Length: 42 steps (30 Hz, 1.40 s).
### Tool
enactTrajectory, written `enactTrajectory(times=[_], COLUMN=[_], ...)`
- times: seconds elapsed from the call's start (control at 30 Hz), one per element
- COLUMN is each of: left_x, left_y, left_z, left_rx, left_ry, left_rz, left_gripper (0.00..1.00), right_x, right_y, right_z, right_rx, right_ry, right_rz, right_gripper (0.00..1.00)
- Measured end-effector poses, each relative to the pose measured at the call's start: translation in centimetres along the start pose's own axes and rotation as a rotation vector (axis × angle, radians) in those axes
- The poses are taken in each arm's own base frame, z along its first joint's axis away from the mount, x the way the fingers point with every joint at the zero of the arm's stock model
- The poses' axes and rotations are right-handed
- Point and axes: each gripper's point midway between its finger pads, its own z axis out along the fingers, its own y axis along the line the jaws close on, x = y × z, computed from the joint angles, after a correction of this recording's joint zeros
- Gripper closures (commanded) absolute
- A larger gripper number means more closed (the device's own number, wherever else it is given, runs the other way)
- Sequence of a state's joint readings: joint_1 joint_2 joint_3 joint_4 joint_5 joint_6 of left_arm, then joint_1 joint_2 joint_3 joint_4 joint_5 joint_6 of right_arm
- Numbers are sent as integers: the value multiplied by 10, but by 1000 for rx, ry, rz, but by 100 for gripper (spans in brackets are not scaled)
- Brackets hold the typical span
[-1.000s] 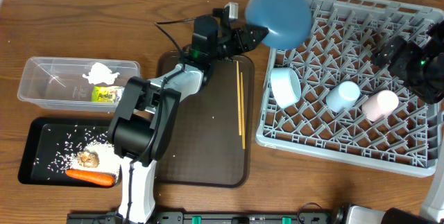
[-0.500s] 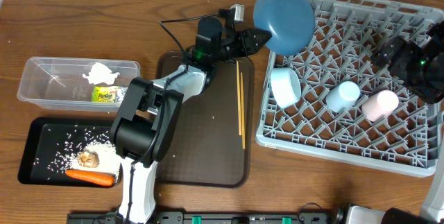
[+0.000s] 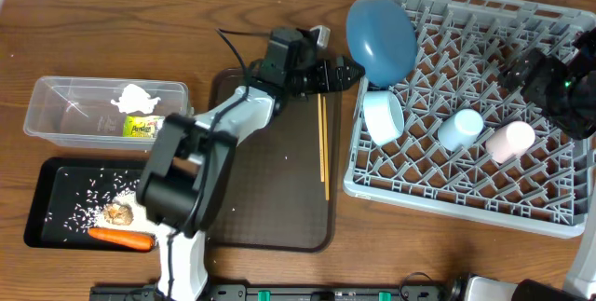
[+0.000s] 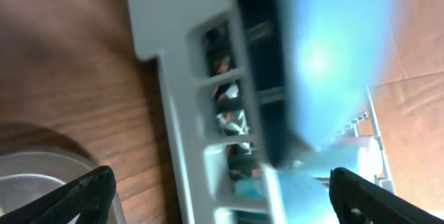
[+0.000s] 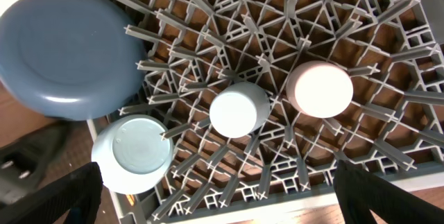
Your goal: Sort waste into correct bins and load items into the dishwasher rack
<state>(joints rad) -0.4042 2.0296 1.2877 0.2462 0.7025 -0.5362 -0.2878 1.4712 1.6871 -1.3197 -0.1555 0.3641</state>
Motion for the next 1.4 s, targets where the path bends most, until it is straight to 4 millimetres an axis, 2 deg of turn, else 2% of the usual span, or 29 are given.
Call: enactTrajectory(times=[0.13, 0.23, 0.33, 0.43, 0.47, 0.57, 0.6, 0.7, 0.8, 0.83, 0.93, 1.03, 1.1, 1.27, 1.4], left_x=[-25, -32, -26, -12, -6, 12, 19, 38, 59, 66, 93, 119, 129, 128, 127], left_y=[-34, -47, -49, -40, -37, -32, -30, -27, -17, -11, 9, 31, 44, 66, 89], left_z=[-27, -40, -51, -68, -76, -111, -123, -164, -189, -193, -198, -201, -207, -231, -264], left_rx=[4, 0, -38, -126, -166, -307, -349, -493, -600, -629, -694, -750, -803, -908, -983], left_ry=[-74, -96, -67, -13, 7, 57, 74, 120, 194, 226, 323, 396, 422, 400, 368], left_rz=[112, 149, 128, 84, 72, 45, 44, 55, 67, 67, 48, 11, -20, -118, -270], left_gripper=[2, 2, 2, 0, 3, 19, 34, 59, 73, 73, 76, 75, 74, 74, 72], right_x=[0, 1, 3, 5, 6, 11, 14, 23, 31, 34, 45, 67, 84, 147, 198], right_y=[0, 0, -1, -1, -1, 3, 5, 14, 24, 28, 44, 70, 89, 149, 194], right_z=[0, 0, 0, 0, 0, 1, 1, 2, 3, 3, 5, 13, 24, 63, 85], right_rx=[0, 2, 4, 6, 6, 6, 5, -1, -13, -17, -43, -100, -150, -302, -419], right_ry=[1, 6, 12, 19, 24, 38, 47, 71, 90, 96, 114, 157, 184, 226, 207], right_rz=[0, 1, -13, -36, -43, -82, -97, -143, -189, -207, -267, -353, -417, -583, -696], right_gripper=[1, 1, 1, 1, 1, 1, 1, 2, 8, 12, 27, 41, 46, 52, 52])
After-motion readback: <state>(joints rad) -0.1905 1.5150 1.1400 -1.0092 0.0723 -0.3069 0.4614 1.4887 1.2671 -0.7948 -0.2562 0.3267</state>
